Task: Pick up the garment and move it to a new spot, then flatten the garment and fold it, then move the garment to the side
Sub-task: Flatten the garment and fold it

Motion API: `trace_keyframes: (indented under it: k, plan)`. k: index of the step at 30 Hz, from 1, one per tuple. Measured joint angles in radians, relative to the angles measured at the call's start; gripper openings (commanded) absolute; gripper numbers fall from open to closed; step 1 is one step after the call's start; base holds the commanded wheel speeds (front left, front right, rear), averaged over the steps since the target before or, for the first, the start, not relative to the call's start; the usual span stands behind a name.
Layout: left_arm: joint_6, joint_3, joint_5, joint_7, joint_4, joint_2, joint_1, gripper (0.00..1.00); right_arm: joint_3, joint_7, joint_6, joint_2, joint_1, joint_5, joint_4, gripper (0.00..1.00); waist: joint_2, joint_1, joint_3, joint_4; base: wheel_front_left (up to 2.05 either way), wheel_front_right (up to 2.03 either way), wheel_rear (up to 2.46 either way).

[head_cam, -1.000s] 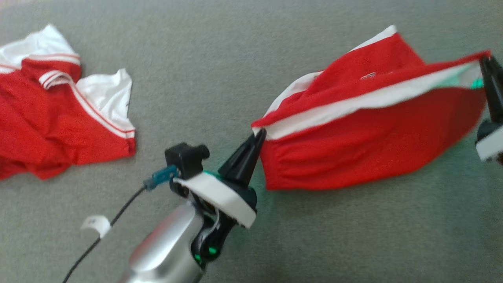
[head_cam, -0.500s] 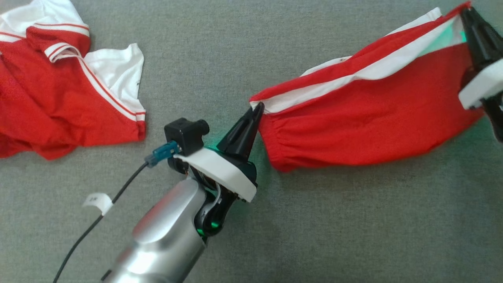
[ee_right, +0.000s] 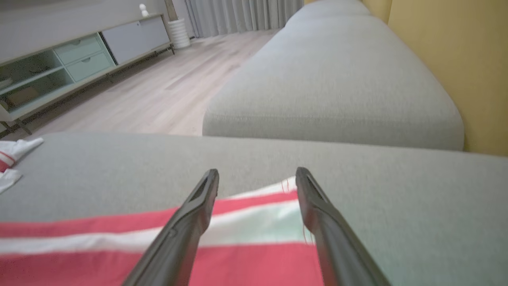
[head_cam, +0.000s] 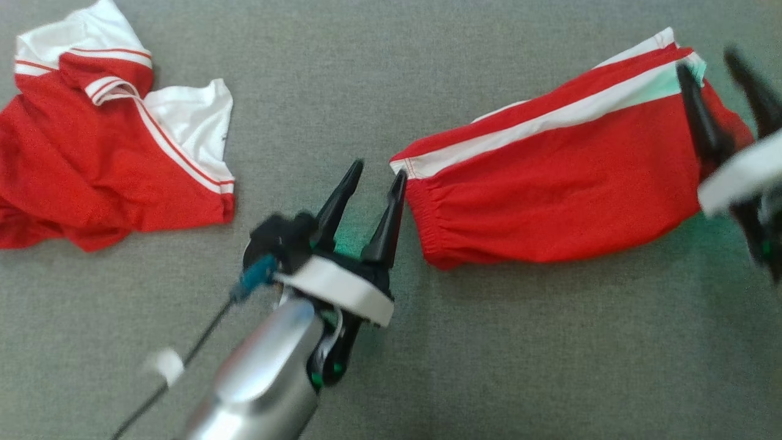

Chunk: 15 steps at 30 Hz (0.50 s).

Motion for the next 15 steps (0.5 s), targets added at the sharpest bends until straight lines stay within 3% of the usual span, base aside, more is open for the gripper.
trace_keyframes:
  k: [4, 8, 15]
  plan:
    - [0.111, 0.084, 0.146, -0.001, -0.116, -0.004, 0.109, 1.0, -0.032, 0.004, 0.0, -0.032, 0.143, 0.039, -0.016, 1.0, 0.0, -0.0001, -0.021, 0.014, 0.0, 0.0, 0.0]
    - [0.203, 0.164, 0.31, -0.004, -0.262, -0.013, 0.212, 1.0, -0.102, 0.023, 0.0, -0.035, 0.189, 0.052, 0.007, 1.0, 0.0, -0.0001, -0.029, 0.041, 0.0, 0.0, 0.0]
    - [0.258, 0.206, 0.395, -0.008, -0.373, -0.024, 0.353, 1.0, -0.223, 0.081, 0.0, -0.02, 0.13, -0.05, 0.198, 1.0, 0.0, -0.0001, -0.029, 0.115, 0.0, 0.0, 0.0]
